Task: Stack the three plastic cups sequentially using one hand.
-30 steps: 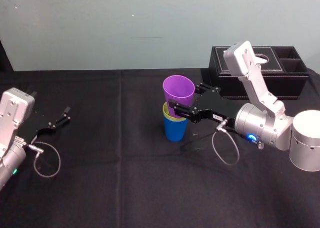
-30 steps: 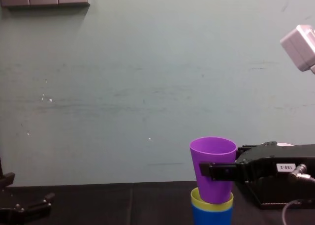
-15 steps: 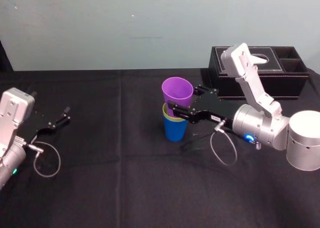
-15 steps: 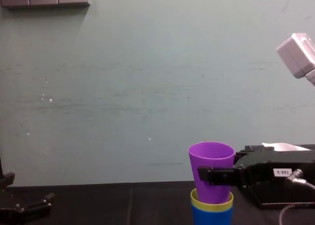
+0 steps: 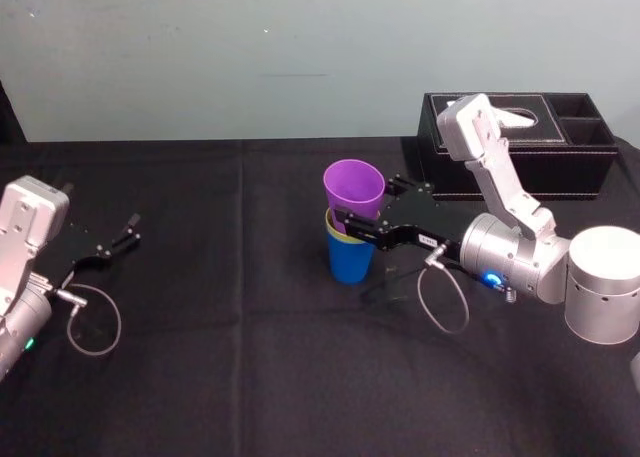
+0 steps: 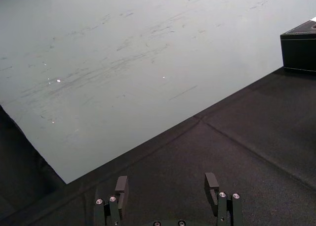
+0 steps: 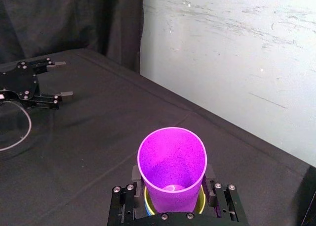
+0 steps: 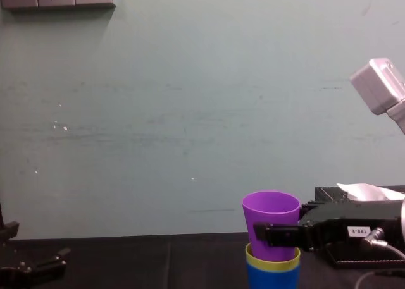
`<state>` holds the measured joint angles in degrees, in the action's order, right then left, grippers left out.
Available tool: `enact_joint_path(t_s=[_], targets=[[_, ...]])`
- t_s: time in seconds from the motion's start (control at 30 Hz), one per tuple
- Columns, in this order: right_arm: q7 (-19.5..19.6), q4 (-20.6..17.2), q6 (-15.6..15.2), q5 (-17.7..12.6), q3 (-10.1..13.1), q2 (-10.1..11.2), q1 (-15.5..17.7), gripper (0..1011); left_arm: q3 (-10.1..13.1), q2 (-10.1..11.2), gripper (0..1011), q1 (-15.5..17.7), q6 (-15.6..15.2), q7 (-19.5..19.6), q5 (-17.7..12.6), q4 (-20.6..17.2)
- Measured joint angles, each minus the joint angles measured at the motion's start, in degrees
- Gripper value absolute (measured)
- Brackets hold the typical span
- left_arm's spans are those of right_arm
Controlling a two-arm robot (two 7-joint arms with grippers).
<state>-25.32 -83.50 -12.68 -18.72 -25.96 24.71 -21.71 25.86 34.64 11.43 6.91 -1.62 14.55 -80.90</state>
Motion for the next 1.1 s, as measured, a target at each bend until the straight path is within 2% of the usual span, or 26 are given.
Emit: enact_joint_path(t_s=[0.4, 0.5, 0.53, 0.67, 0.73, 0.8, 1.1], targets=[[-0.1, 0.4, 0.3, 0.1, 0.1, -0.1, 0.0, 722, 0.0, 0.0, 1010, 0.0, 0.0, 0.0, 0.0, 0.0], [-0.1, 0.3, 0.3, 0.1, 0.1, -0.1, 0.0, 760, 0.0, 0.0, 1010, 0.0, 0.0, 0.0, 0.0, 0.0], [-0.1, 0.3, 0.2, 0.1, 0.1, -0.1, 0.0, 811, 0.0, 0.0, 1010, 0.0, 0.0, 0.0, 0.0, 0.0], [-0.1, 0.2, 0.2, 0.1, 0.1, -0.1, 0.0, 876, 0.0, 0.0, 1010, 0.0, 0.0, 0.0, 0.0, 0.0], [-0.1, 0.2, 0.2, 0.1, 0.1, -0.1, 0.0, 959, 0.0, 0.0, 1010, 0.0, 0.0, 0.0, 0.0, 0.0], [-0.1, 0.2, 0.2, 0.0, 0.1, -0.1, 0.0, 1000, 0.0, 0.0, 1010, 0.0, 0.0, 0.0, 0.0, 0.0], [-0.1, 0.1, 0.1, 0.0, 0.1, 0.0, 0.0, 1000, 0.0, 0.0, 1010, 0.0, 0.0, 0.0, 0.0, 0.0]])
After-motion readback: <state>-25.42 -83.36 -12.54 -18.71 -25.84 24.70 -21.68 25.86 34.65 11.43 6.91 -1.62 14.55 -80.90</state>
